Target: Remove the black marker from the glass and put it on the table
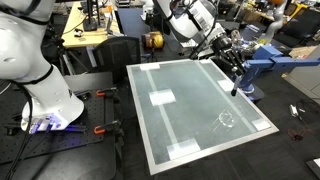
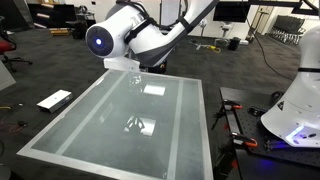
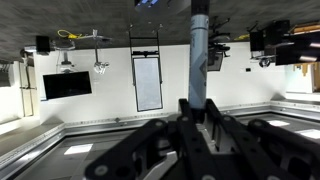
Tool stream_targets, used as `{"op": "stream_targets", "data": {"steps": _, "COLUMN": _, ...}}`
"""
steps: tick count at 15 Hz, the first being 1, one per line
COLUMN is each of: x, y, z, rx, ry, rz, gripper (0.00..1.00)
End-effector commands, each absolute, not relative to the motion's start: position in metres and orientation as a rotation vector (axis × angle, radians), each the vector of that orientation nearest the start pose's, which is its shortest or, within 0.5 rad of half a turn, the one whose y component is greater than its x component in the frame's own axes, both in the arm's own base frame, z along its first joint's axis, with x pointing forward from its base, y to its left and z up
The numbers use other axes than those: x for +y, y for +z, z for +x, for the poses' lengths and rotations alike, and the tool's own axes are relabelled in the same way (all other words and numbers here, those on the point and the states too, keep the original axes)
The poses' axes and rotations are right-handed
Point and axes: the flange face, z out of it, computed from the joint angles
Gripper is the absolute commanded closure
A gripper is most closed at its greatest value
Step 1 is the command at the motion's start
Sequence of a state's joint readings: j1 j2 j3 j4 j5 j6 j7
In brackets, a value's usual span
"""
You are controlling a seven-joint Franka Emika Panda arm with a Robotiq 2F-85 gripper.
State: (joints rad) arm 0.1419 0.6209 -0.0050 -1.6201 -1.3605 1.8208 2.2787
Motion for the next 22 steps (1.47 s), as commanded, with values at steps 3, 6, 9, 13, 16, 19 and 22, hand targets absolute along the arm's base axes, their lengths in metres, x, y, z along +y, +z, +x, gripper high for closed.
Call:
{"op": "stream_targets", "data": {"steps": 3, "x": 0.052, "y": 0.336, "z": 0.641, "rx": -1.347, "ry": 1.218, "rz": 1.742, "gripper": 0.95}}
{"op": "stream_targets", "data": {"steps": 6, "x": 0.07, "y": 0.355, "z": 0.615, "rx": -1.294, "ry": 1.17, "rz": 1.941, "gripper": 0.95}}
{"op": "stream_targets", "data": {"steps": 9, "x": 0.08, "y": 0.368, "z": 0.589, "rx": -1.243, "ry": 1.112, "rz": 2.131, "gripper": 0.95}}
{"op": "stream_targets", "data": {"steps": 13, "x": 0.08, "y": 0.376, "z": 0.559, "rx": -1.191, "ry": 0.992, "rz": 2.381, "gripper": 0.95}}
{"op": "stream_targets", "data": {"steps": 16, "x": 0.075, "y": 0.37, "z": 0.547, "rx": -1.17, "ry": 0.864, "rz": 2.54, "gripper": 0.95}}
{"op": "stream_targets", "data": {"steps": 19, "x": 0.067, "y": 0.361, "z": 0.541, "rx": -1.148, "ry": 0.723, "rz": 2.656, "gripper": 0.95}}
{"op": "stream_targets", "data": {"steps": 22, "x": 0.071, "y": 0.355, "z": 0.549, "rx": -1.154, "ry": 0.716, "rz": 2.626, "gripper": 0.81}}
